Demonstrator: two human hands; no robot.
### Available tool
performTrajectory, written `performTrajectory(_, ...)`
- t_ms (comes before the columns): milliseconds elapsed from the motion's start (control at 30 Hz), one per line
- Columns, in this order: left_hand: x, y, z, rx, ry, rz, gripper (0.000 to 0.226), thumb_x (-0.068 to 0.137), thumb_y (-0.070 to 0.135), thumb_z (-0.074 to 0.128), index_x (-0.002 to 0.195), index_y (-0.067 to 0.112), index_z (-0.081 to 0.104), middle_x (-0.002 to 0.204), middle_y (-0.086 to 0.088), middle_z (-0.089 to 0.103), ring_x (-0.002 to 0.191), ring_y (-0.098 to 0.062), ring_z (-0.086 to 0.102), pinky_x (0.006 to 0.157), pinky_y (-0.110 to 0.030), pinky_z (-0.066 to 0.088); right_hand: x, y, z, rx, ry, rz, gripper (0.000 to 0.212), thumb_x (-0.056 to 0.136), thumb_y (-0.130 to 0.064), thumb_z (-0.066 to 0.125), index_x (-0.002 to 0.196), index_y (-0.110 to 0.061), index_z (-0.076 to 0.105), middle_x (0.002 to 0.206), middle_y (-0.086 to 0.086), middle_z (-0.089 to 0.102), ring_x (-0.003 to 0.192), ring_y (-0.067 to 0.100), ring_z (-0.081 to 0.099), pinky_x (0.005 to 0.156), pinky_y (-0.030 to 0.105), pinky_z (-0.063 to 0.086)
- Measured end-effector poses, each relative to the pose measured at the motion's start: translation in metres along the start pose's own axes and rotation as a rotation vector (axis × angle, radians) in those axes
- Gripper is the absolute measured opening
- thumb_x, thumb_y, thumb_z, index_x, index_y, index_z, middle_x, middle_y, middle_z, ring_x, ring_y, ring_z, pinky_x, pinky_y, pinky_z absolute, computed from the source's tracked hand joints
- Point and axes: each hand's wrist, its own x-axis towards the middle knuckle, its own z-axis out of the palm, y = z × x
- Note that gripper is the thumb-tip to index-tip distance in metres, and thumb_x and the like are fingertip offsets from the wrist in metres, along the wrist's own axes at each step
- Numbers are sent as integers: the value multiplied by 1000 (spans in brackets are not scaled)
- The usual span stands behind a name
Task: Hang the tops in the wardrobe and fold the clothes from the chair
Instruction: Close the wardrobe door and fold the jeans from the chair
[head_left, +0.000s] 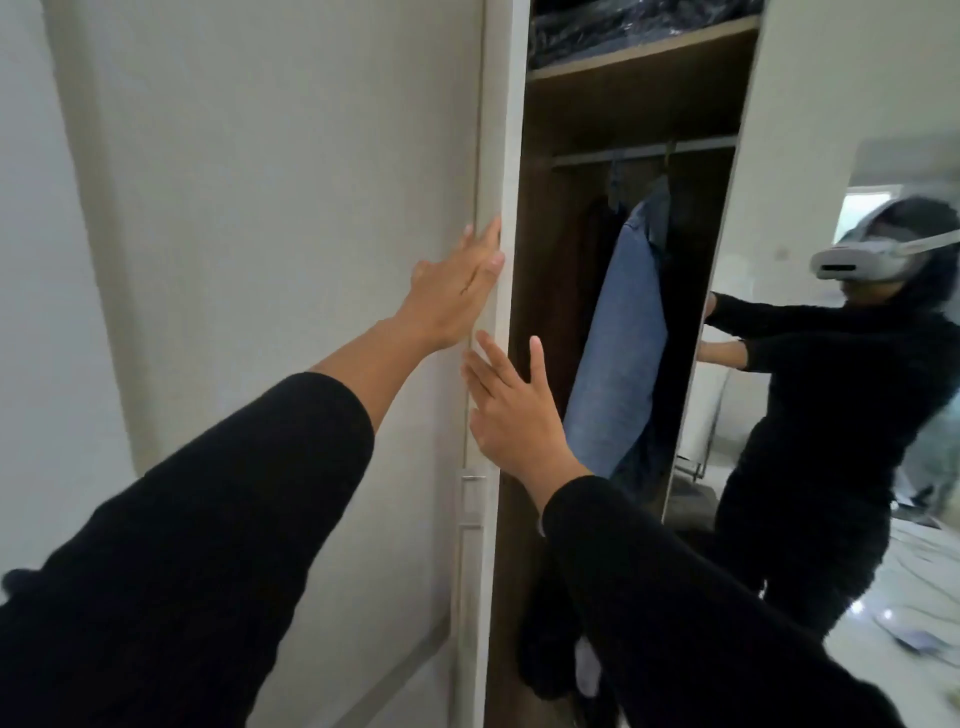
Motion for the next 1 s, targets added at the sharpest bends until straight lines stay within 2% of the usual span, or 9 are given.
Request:
performTrajectory(233, 43, 56, 63, -12, -58, 67, 55, 100, 46, 9, 151, 27, 5, 159, 5, 12, 147, -16, 0, 115, -59, 6, -35, 74, 19, -81, -125, 133, 61, 97, -35, 29, 151, -11, 14, 160, 2, 2, 146, 22, -18, 104, 58, -22)
performTrajectory(367, 62, 78, 92, -18, -98, 96, 55, 100, 46, 11, 151, 25, 5, 159, 4, 8, 147, -17, -1, 114, -58, 4, -43, 104, 32, -94, -198, 190, 60, 98, -34, 28, 151, -11, 11, 160, 1, 0, 145, 21, -20, 108, 60, -18)
performTrajectory(600, 105, 82, 141, -24, -147, 210, 55, 100, 46, 10, 151, 27, -1, 159, 10, -1, 147, -14, -4, 113, -59, 3, -43, 140, 67, -151, -235, 303, 63, 96, -36, 34, 151, -16, 10, 160, -1, -4, 145, 22, -20, 110, 61, -14)
performTrajectory(767, 139, 82, 178, 0, -179, 311, 56, 100, 45, 10, 150, 26, -7, 159, 7, -10, 147, -15, -8, 114, -58, 2, -36, 168, 92, -220, -279, 371, 65, 93, -33, 39, 151, -18, 15, 160, 0, -1, 146, 24, -16, 111, 63, -12)
performTrajectory(900, 165, 88, 204, 22, -206, 344, 58, 100, 45, 11, 150, 24, -8, 159, 6, -12, 146, -17, -11, 113, -60, 2, -26, 182, 111, -257, -336, 450, 66, 92, -33, 40, 152, -20, 13, 160, -1, -3, 147, 23, -13, 104, 62, -21)
performTrajectory(1000, 177, 90, 222, 25, -172, 358, 58, 101, 46, 12, 151, 22, -5, 159, 5, -9, 147, -17, -11, 112, -62, 4, -24, 188, 128, -239, -347, 500, 71, 91, -29, 40, 152, -22, 6, 160, -2, -6, 146, 23, -16, 110, 64, -13)
